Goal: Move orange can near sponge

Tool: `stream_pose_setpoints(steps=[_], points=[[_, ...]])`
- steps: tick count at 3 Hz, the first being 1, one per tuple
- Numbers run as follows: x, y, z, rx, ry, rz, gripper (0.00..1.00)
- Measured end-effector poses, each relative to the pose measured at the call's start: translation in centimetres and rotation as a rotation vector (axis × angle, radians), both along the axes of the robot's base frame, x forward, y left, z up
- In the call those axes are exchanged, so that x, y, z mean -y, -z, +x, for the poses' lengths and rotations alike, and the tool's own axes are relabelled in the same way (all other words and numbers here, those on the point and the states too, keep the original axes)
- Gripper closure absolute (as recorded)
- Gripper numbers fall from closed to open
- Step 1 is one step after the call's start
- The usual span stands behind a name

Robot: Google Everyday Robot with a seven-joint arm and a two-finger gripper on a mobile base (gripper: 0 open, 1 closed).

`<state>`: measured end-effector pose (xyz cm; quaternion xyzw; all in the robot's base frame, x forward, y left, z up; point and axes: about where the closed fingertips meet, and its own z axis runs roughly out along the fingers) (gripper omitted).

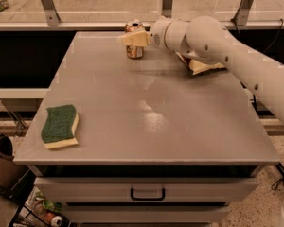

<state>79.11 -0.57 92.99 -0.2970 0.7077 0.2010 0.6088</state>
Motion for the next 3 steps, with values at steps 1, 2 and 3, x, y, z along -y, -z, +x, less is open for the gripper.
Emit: stream_pose_setpoints(steps=[1, 2, 3], points=[[-1.0, 1.5, 1.4, -0.009, -0.014, 0.031, 0.00], [-1.8, 2.7, 2.2, -0.011, -0.025, 0.072, 0.18], [-2.1, 2.8, 2.2, -0.013, -0.029, 0.072, 0.41]])
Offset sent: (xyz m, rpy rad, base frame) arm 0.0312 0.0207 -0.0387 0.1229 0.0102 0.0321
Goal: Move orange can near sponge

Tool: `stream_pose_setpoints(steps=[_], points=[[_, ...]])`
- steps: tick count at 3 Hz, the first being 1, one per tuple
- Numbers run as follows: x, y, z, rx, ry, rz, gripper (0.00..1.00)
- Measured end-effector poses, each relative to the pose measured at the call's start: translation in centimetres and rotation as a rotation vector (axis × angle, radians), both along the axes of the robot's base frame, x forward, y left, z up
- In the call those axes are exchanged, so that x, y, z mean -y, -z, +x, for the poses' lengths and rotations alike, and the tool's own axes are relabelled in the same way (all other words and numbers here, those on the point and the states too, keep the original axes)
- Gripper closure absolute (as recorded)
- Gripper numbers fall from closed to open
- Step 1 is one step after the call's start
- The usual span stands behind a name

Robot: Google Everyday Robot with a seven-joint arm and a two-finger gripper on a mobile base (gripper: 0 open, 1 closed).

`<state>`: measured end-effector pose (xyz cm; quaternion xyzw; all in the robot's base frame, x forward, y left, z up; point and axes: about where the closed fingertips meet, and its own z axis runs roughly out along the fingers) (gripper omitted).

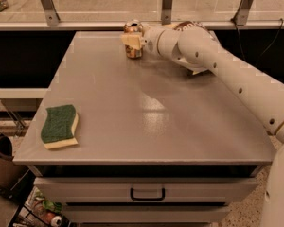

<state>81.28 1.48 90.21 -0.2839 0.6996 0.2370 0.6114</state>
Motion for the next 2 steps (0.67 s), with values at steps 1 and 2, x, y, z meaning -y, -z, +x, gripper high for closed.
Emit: stream_pose_setpoints(steps=[1, 2], points=[[-0.27, 0.06, -0.02, -0.001, -0.004, 0.001, 0.65], [-0.60, 0.13, -0.04, -0.002, -0.008, 0.001, 0.96]])
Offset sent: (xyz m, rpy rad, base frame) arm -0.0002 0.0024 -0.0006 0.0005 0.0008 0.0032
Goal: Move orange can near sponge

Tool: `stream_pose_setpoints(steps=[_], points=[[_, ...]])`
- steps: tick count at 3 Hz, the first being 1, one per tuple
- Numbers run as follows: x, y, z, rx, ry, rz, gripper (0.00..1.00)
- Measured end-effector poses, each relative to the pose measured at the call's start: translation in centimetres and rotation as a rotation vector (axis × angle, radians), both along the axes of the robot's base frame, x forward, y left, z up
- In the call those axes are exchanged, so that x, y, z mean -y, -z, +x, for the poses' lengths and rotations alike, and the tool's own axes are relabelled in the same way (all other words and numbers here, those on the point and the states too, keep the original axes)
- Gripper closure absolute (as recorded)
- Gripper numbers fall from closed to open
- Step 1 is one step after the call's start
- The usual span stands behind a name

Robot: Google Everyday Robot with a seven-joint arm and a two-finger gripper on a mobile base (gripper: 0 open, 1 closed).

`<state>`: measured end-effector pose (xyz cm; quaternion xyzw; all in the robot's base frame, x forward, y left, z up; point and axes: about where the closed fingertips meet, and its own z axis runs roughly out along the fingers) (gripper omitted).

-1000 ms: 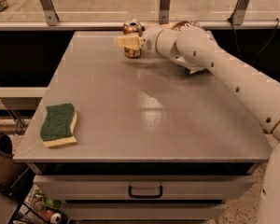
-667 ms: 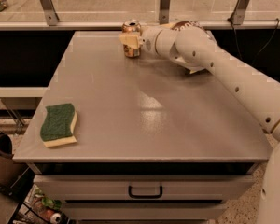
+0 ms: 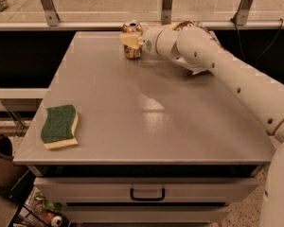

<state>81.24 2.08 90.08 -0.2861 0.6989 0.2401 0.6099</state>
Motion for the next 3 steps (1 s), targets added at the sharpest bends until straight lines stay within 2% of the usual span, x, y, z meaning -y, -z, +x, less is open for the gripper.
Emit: stream_pose_setpoints(steps=[1, 2, 3], points=[[-0.1, 0.0, 0.0, 0.000, -0.002, 0.000, 1.00], [-0.2, 0.0, 0.0, -0.001, -0.003, 0.001, 1.00], [0.2, -1.3, -1.6, -0.007, -0.026, -0.007, 1.00]])
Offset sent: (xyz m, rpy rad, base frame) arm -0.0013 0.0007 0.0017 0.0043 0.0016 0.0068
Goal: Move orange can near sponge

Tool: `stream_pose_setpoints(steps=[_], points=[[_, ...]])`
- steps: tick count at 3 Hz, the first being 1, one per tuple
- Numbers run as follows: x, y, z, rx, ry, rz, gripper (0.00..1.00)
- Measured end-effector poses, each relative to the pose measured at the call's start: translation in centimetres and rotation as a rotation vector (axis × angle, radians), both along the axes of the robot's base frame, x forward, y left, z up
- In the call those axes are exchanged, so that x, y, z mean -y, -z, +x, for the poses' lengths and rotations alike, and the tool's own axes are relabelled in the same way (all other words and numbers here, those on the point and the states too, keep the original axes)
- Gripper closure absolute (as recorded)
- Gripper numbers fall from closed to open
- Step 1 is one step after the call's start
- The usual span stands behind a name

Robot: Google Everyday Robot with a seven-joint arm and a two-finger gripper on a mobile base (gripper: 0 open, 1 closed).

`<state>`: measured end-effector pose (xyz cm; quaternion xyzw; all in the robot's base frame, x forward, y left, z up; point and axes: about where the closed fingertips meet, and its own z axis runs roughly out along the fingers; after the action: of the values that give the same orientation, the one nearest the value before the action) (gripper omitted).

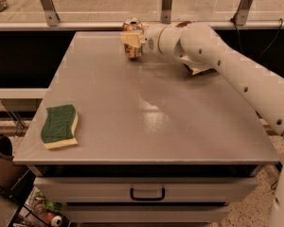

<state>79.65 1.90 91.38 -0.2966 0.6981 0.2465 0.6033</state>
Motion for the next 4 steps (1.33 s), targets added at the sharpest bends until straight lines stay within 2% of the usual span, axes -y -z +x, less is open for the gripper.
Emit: stream_pose_setpoints(steps=[2, 3, 4], points=[[1.4, -2.9, -6.1, 0.000, -0.049, -0.019, 1.00], [1.3, -3.4, -9.4, 0.015, -0.060, -0.007, 1.00], [-0.2, -3.0, -13.4, 0.004, -0.088, 0.000, 1.00]])
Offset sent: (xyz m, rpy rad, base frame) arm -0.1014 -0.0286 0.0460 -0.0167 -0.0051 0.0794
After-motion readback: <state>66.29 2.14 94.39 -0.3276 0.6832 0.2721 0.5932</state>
